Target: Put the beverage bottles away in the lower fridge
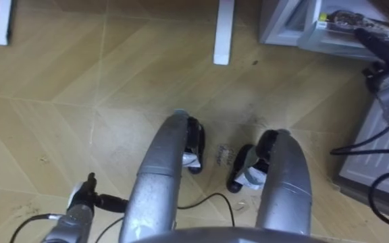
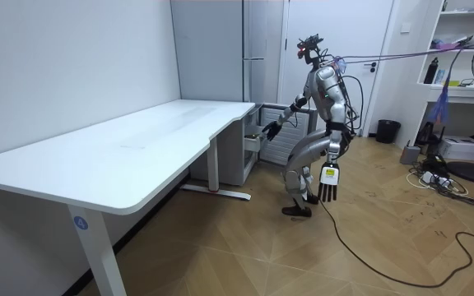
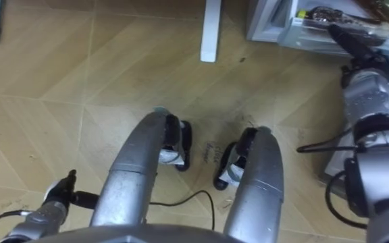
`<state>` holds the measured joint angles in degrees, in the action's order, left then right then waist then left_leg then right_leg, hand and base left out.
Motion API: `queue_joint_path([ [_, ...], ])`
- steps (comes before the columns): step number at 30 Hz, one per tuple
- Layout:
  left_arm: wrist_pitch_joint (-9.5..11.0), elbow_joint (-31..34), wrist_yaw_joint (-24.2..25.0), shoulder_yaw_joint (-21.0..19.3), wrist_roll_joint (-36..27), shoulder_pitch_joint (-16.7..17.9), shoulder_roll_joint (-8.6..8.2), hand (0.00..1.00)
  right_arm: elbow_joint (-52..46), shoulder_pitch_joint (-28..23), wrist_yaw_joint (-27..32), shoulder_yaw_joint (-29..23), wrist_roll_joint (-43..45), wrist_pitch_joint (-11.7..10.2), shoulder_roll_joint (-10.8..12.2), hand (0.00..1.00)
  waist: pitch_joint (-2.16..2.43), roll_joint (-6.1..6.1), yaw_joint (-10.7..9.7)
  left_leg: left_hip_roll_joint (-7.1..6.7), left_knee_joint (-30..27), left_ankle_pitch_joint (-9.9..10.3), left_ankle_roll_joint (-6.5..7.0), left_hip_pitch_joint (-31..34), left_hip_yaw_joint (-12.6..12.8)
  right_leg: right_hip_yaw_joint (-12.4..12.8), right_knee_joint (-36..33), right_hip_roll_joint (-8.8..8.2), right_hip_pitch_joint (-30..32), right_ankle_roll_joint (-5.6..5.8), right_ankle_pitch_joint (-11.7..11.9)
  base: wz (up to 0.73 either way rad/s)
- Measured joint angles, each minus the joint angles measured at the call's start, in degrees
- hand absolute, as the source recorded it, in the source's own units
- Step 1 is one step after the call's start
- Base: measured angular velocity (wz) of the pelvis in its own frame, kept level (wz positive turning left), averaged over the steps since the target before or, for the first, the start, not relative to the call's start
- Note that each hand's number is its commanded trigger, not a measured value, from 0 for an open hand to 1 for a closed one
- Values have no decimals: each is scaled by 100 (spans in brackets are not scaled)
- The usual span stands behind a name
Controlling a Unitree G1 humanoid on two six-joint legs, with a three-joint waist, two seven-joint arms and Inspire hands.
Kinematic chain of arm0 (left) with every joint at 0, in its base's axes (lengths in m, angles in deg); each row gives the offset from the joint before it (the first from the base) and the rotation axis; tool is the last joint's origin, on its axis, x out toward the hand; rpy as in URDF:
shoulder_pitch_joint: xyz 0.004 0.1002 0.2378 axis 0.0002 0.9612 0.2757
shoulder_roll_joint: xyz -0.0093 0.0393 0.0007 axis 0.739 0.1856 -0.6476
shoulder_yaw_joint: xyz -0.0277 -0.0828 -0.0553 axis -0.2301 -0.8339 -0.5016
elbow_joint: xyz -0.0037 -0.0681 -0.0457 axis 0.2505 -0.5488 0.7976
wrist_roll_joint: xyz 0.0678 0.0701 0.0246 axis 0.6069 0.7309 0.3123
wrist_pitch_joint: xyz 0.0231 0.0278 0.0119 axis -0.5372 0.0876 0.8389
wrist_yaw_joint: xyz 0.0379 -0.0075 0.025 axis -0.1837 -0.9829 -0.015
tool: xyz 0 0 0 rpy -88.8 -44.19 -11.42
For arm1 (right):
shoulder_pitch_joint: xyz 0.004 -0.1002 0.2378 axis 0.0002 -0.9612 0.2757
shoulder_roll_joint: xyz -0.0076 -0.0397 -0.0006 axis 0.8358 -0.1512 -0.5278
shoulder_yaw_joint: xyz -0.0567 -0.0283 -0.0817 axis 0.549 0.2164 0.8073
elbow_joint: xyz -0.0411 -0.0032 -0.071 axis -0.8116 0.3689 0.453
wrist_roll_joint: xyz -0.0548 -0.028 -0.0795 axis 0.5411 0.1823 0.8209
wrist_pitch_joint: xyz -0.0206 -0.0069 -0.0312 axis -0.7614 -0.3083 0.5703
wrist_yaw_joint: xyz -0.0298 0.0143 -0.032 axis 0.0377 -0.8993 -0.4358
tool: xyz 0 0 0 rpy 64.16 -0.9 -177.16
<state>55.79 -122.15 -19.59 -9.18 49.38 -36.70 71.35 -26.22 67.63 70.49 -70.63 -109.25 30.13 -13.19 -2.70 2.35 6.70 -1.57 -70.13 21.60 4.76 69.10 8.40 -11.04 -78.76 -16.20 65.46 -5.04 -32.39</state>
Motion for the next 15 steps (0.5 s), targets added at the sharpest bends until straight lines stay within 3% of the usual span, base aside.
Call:
queue_joint_path([
  [5, 106, -3, -135, -260, 1, 293, 24, 0, -517, 193, 837, 80, 193, 16, -53, 0, -15, 37, -4, -44, 10, -27, 30, 14, -6, -40, -44, -69, 7, 4, -38, 6],
  [9, 220, 20, -190, -266, -2, 467, 120, 0, -689, 649, 1277, 260, 722, 3, -181, 0, -57, 109, 8, -127, 16, -63, 14, 43, -96, -161, -102, -167, -42, -80, -150, 23],
  [13, 247, 326, -269, -271, -6, 802, 268, 0, -1304, 853, 1717, 654, 933, 6, -409, 0, -52, 143, 150, -121, -51, -55, -76, 114, -285, -370, -103, -151, -121, -203, -223, 16],
  [15, 244, 359, -288, -270, -7, 940, 301, 0, -1302, 869, 1957, 746, 921, 10, -367, 0, -52, 142, 169, -126, -53, -46, -95, 97, -312, -413, -103, -156, -171, -217, -259, 10],
])
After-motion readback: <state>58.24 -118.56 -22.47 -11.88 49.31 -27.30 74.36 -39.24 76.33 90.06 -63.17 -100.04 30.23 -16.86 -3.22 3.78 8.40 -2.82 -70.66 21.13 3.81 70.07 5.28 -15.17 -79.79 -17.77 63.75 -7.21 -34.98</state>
